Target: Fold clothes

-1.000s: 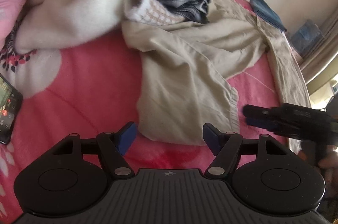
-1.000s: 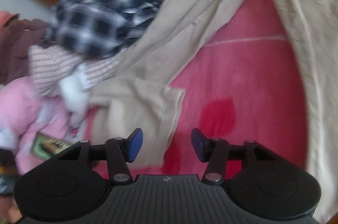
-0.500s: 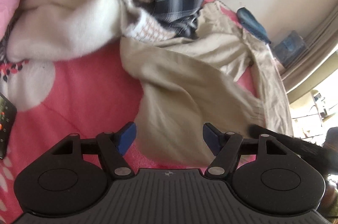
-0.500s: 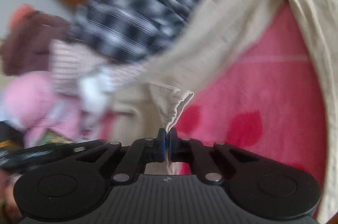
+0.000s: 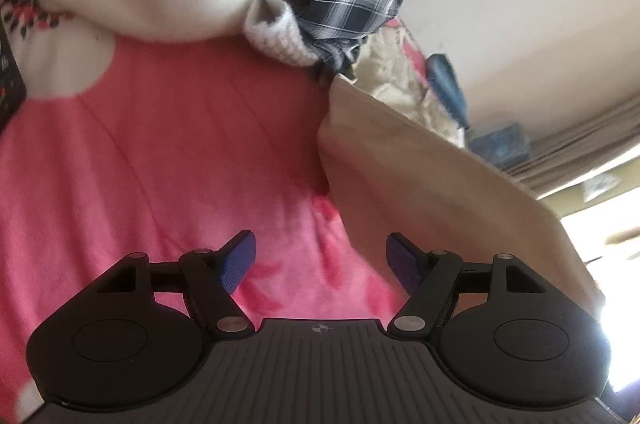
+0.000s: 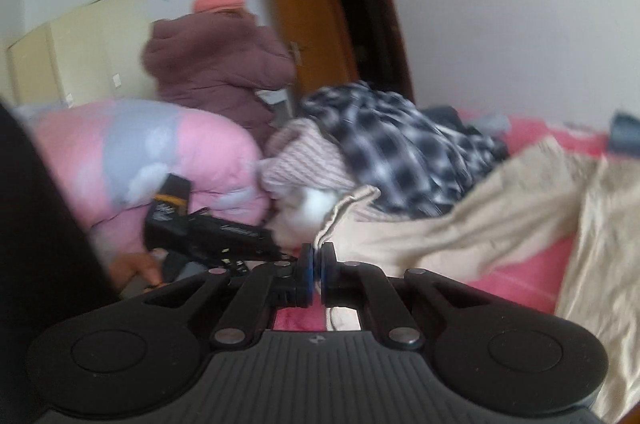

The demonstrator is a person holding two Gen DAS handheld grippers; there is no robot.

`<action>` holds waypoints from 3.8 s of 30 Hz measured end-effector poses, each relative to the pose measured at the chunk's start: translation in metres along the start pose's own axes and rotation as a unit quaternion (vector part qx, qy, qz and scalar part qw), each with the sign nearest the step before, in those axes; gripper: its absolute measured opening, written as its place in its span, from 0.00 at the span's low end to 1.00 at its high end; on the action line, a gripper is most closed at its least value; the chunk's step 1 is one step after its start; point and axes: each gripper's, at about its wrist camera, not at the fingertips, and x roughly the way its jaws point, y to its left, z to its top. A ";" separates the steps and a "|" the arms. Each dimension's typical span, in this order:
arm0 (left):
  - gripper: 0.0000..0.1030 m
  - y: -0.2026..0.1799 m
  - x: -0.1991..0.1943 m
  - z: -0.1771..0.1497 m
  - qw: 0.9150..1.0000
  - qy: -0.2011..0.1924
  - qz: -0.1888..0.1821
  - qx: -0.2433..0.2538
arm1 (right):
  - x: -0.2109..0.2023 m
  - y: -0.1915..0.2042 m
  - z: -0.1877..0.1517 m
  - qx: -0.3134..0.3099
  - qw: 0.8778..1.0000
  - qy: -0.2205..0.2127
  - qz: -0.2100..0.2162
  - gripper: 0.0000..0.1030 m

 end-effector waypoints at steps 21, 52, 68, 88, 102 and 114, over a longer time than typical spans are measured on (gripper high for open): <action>0.70 0.045 -0.056 -0.004 0.997 -0.043 0.060 -0.025 | 0.165 0.026 -0.030 0.032 0.945 0.208 0.250 0.08; 0.40 0.039 -0.031 -0.094 0.918 0.045 0.300 0.255 | 0.163 -0.083 -0.153 0.382 0.896 0.223 0.044 0.44; 0.04 0.008 -0.057 -0.114 0.913 0.021 0.269 0.307 | 0.131 -0.062 -0.141 0.337 0.913 0.225 0.048 0.00; 0.04 0.019 -0.038 -0.135 0.902 0.078 0.283 0.316 | 0.120 -0.054 -0.151 0.302 0.916 0.263 0.018 0.00; 0.34 0.005 -0.067 -0.114 0.903 0.056 0.295 0.309 | 0.086 -0.068 -0.133 0.302 0.921 0.244 -0.031 0.22; 0.45 -0.090 0.053 -0.093 0.879 0.039 0.145 0.452 | 0.044 -0.179 -0.076 0.400 0.897 0.097 -0.160 0.25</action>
